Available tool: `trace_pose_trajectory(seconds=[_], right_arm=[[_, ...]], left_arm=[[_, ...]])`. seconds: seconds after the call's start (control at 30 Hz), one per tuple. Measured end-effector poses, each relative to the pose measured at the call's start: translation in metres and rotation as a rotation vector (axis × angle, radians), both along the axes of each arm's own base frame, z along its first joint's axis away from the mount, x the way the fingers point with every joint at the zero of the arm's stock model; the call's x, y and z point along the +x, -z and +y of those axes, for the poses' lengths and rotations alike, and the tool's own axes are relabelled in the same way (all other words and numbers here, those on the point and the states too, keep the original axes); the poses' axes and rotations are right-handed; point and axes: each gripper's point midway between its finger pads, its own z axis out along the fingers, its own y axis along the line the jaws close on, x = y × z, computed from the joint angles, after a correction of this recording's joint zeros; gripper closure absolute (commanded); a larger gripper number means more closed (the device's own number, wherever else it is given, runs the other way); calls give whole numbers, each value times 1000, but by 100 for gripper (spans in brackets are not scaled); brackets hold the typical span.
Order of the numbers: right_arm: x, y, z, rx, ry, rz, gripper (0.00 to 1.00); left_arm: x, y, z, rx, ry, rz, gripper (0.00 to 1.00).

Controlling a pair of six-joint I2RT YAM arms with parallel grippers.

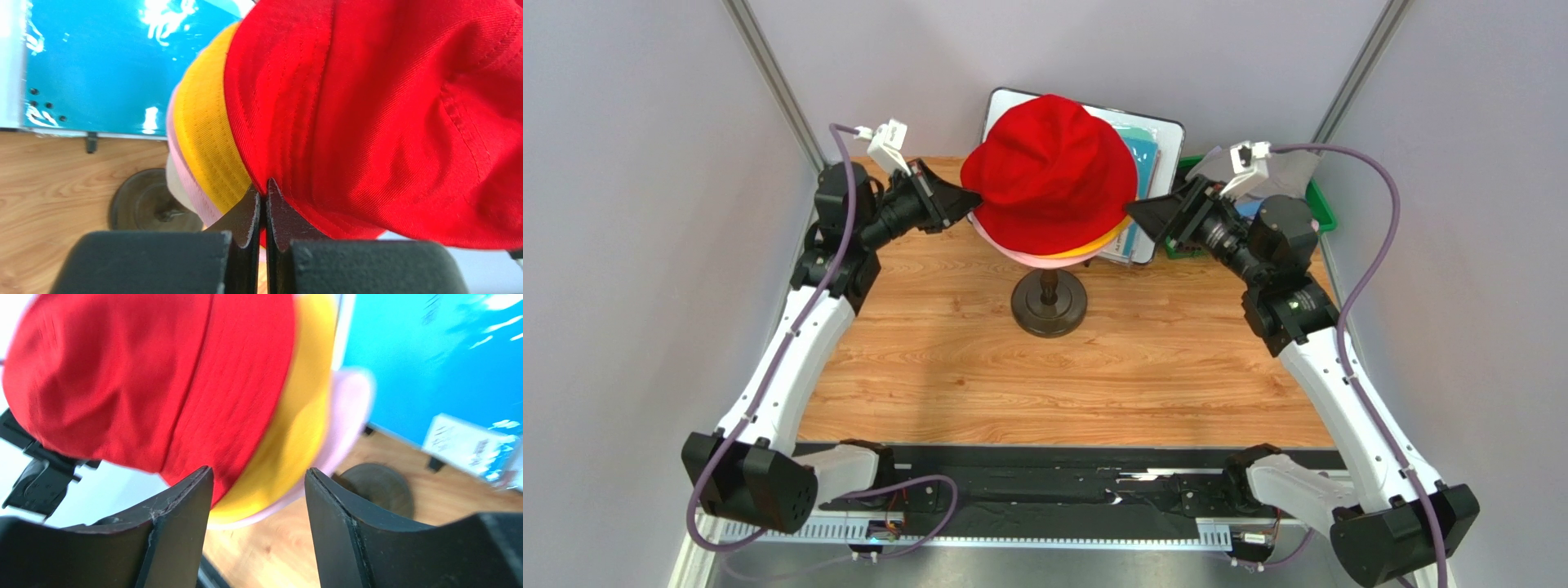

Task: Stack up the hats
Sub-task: Stack the hat on the hat.

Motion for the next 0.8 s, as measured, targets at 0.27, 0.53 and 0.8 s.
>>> trace_pose_trajectory(seconds=[0.27,0.53,0.8], right_arm=[[36,-32,-28,47,7,-61,39],[59,-25,-8,123,-132,-38,43],[52,-39,3,201,-240,-69,47]], left_arm=[[29,-3,0,120,39,28,100],[30,-1,0,178,90,-3,100],[30,-2,0,187,98,-16,100]])
